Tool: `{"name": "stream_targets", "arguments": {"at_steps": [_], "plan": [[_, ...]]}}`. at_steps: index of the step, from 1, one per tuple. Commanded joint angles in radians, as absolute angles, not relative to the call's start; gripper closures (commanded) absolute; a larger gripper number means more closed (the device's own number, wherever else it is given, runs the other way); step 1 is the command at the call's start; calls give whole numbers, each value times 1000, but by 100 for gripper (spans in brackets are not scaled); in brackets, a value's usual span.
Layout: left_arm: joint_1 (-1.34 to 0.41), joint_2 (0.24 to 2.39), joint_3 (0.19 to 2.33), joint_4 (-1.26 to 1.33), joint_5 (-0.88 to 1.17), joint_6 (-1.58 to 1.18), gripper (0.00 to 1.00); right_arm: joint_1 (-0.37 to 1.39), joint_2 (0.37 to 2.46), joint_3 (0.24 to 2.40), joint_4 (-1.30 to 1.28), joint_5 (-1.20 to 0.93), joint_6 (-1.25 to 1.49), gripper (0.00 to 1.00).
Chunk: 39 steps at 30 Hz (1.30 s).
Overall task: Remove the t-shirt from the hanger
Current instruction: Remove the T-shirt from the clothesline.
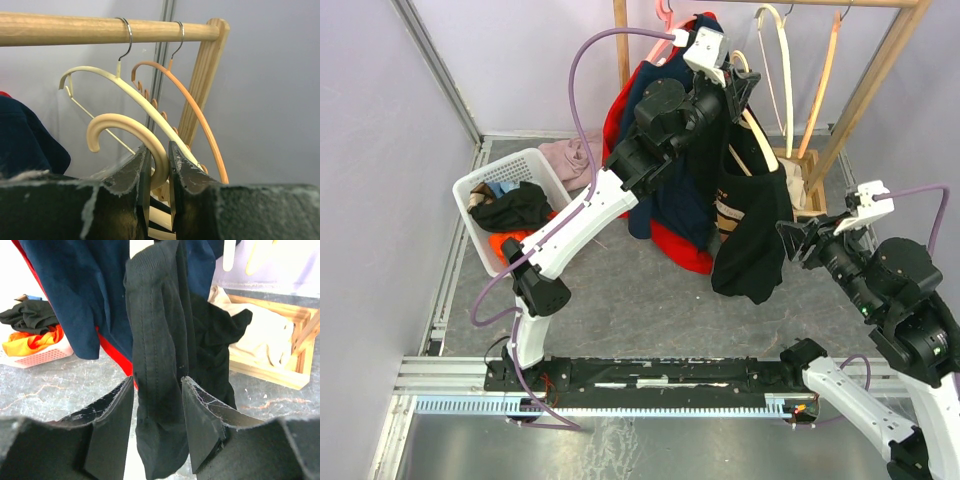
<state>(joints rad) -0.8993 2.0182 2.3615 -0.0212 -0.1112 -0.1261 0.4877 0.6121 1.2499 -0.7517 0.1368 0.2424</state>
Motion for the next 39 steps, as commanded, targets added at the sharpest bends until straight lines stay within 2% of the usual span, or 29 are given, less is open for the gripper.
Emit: {"name": "stream_targets", "arguments": {"at_steps": [1, 8, 13, 24, 29, 39], "plan": [[-902, 1992, 2425, 28, -153, -88, 97, 487, 586, 1228, -800, 137, 268, 49], [-902, 1991, 2439, 28, -172, -78, 97, 487, 541, 1165, -828, 129, 310, 52], [-902, 1989, 2446, 31, -193, -64, 97, 486, 530, 1120, -829, 106, 341, 69], [-894, 1990, 2498, 27, -246, -43, 97, 487, 503, 1034, -859, 118, 407, 94], [-885, 1978, 2505, 23, -265, -37, 97, 488, 513, 993, -872, 141, 436, 99], [-882, 1980, 2522, 58, -322, -40, 97, 487, 519, 906, -854, 128, 473, 99]]}}
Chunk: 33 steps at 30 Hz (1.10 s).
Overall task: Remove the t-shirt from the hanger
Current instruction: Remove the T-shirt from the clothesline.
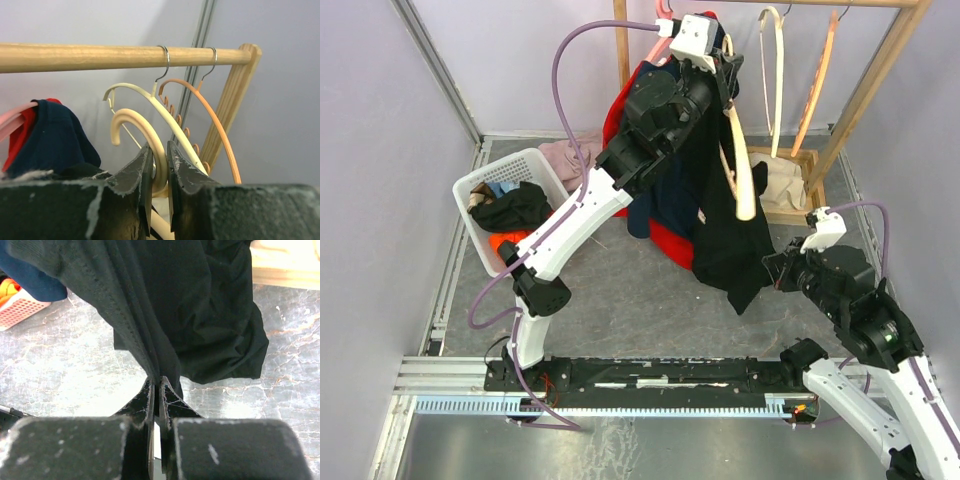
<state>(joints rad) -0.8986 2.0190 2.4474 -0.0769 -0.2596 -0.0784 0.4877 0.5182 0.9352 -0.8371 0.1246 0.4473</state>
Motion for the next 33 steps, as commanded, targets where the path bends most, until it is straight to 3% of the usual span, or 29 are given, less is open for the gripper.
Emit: {"name": "stream_targets", "arguments": {"at_steps": [1, 8, 13, 16, 23, 33], "plan": [[-882, 1982, 2526, 62, -325, -43, 97, 486, 518, 896, -854, 126, 475, 99], [-882, 1986, 2516, 40, -292, -55, 97, 486, 520, 902, -845, 139, 454, 96], [-883, 1953, 2410, 46, -272, -85, 97, 487, 558, 966, -815, 149, 416, 58], [-886, 1929, 2331, 72, -268, -107, 97, 487, 579, 1020, -798, 166, 390, 47], [-943, 1900, 2211, 124, -361, -66, 97, 487, 633, 1187, -737, 187, 335, 43], [-1062, 1923, 2125, 207, -556, 13, 97, 487, 695, 1277, -629, 37, 364, 42]]}}
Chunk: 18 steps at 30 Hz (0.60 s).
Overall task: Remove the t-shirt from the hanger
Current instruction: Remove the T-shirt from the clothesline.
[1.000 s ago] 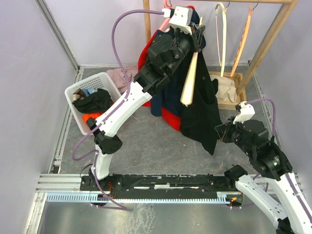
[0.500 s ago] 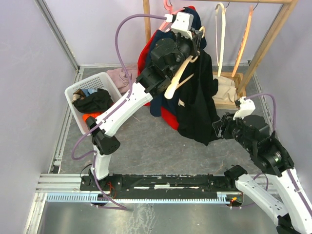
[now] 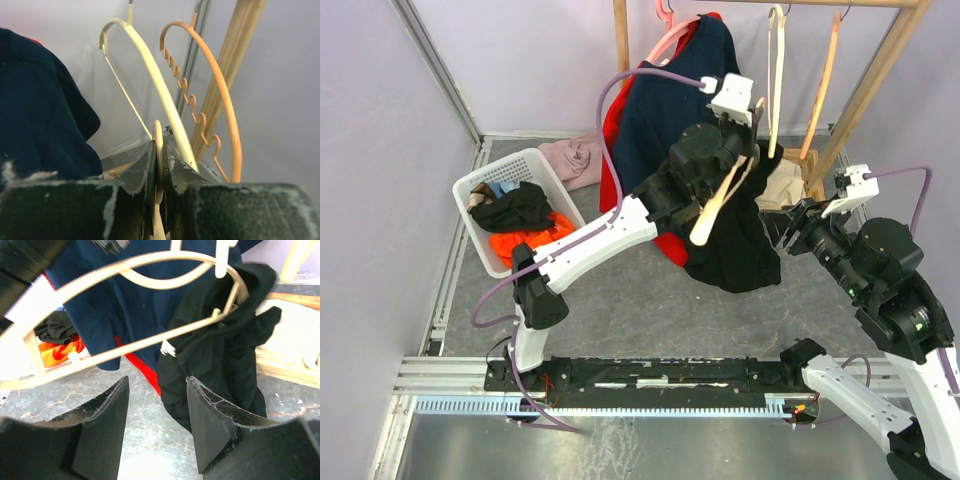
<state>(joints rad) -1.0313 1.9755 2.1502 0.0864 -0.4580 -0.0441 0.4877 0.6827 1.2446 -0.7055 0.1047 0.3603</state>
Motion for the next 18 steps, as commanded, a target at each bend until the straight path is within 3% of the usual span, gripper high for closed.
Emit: {"name": "stream_targets", "arguments": {"at_steps": [1, 18], "plan": [[-1067, 1926, 2115, 216, -567, 17, 97, 487, 693, 1279, -625, 29, 367, 42], [-1137, 2084, 2194, 268, -732, 96, 97, 487, 619, 1276, -643, -80, 454, 37]]}}
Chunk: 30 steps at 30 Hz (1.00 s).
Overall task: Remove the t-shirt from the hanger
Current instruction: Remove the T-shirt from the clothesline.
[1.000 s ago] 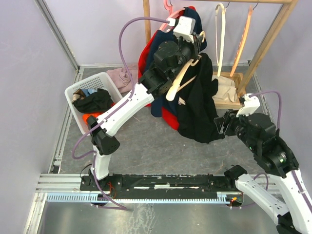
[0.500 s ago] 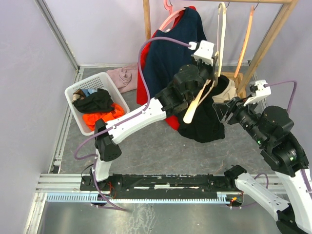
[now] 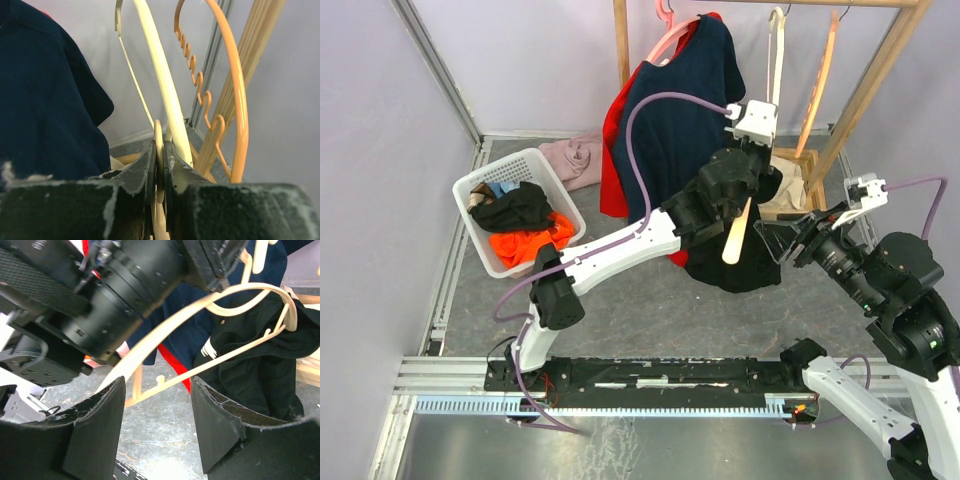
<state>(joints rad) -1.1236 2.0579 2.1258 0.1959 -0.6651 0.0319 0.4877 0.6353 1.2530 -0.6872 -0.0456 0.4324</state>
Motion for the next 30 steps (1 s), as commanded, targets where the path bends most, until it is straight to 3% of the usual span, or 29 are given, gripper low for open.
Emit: {"name": "stream_targets", "arguments": {"at_steps": [1, 30], "plan": [[-1139, 2092, 2201, 268, -736, 99, 97, 486, 618, 1278, -648, -84, 454, 37], [-1200, 2279, 2402, 278, -851, 240, 97, 487, 628, 1273, -864, -56, 406, 34]]}}
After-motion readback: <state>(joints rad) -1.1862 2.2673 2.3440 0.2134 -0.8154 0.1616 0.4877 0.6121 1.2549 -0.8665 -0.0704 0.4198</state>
